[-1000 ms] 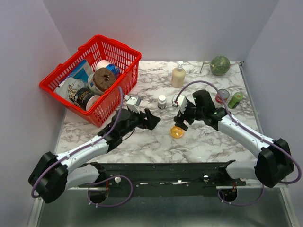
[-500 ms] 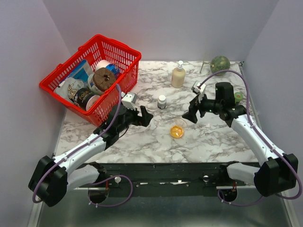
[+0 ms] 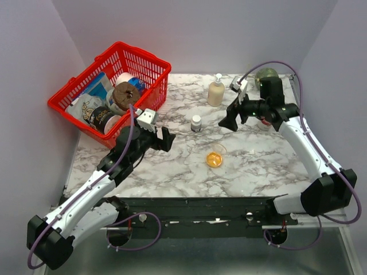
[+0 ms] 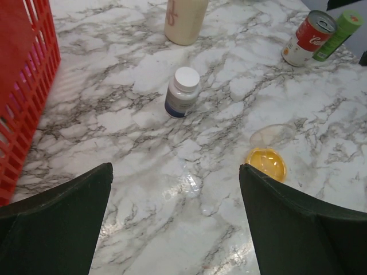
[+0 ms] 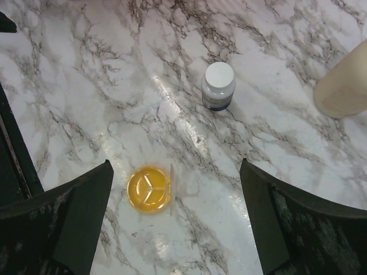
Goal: Sort the pills into containers
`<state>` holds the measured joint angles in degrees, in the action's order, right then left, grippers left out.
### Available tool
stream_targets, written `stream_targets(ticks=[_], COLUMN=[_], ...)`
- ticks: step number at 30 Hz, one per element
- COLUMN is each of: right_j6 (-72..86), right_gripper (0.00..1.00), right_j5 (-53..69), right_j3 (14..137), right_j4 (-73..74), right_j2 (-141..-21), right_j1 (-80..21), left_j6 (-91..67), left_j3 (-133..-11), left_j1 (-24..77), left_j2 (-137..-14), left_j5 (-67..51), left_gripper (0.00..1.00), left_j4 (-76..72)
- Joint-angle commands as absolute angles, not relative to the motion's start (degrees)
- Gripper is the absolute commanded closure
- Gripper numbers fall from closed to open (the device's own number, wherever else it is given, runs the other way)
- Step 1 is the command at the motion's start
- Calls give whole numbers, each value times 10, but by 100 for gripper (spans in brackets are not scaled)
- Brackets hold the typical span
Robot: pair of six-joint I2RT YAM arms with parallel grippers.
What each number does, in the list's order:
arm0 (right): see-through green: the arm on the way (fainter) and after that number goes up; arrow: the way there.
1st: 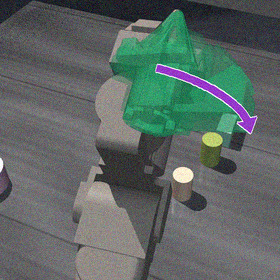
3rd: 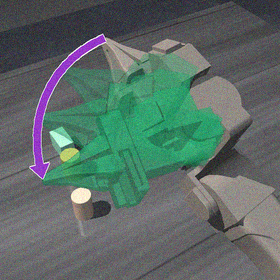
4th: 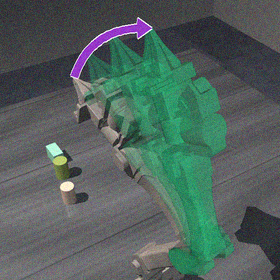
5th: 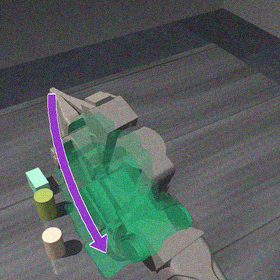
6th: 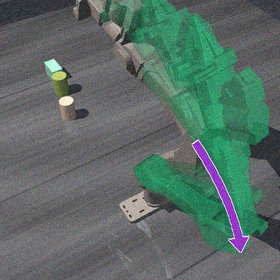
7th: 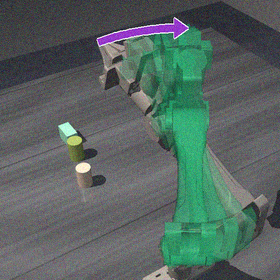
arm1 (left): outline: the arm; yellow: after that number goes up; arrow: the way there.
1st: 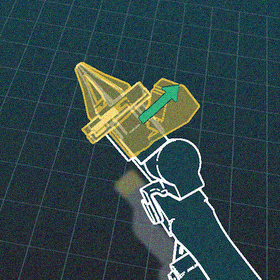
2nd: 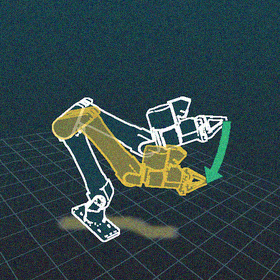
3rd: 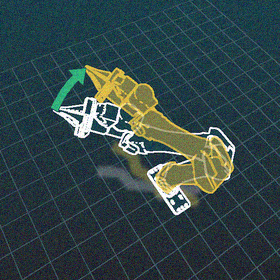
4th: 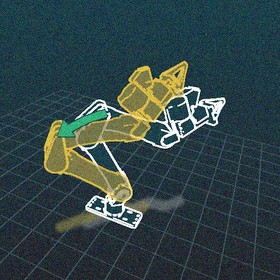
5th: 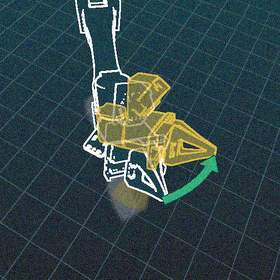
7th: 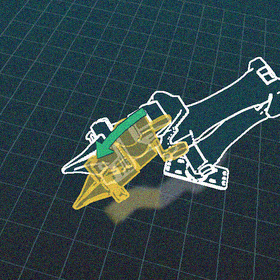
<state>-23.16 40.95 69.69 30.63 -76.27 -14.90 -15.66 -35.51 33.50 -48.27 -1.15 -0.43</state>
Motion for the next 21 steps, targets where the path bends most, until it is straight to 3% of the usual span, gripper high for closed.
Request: stream_targets(ticks=[1, 7, 15, 21], right_j6=[-277, -255, -316, -316], right_gripper=[0, 0, 0, 0], right_j5=[457, 470, 253, 188], right_j3=[792, 893, 994, 1049], right_j4=[430, 436, 471, 468], right_j2=[-828, -900, -998, -1079], right_j1=[-148, -160, -257, -300], left_j6=[-62, -14, -4, -4], left_j3=[-414, -388, -393, -390], left_j1=[330, 330, 329, 326], left_j2=[-478, -443, -451, -452], left_j5=[34, 71, 74, 82], left_gripper=[1, 1, 1, 1], left_j4=[101, 113, 125, 124])
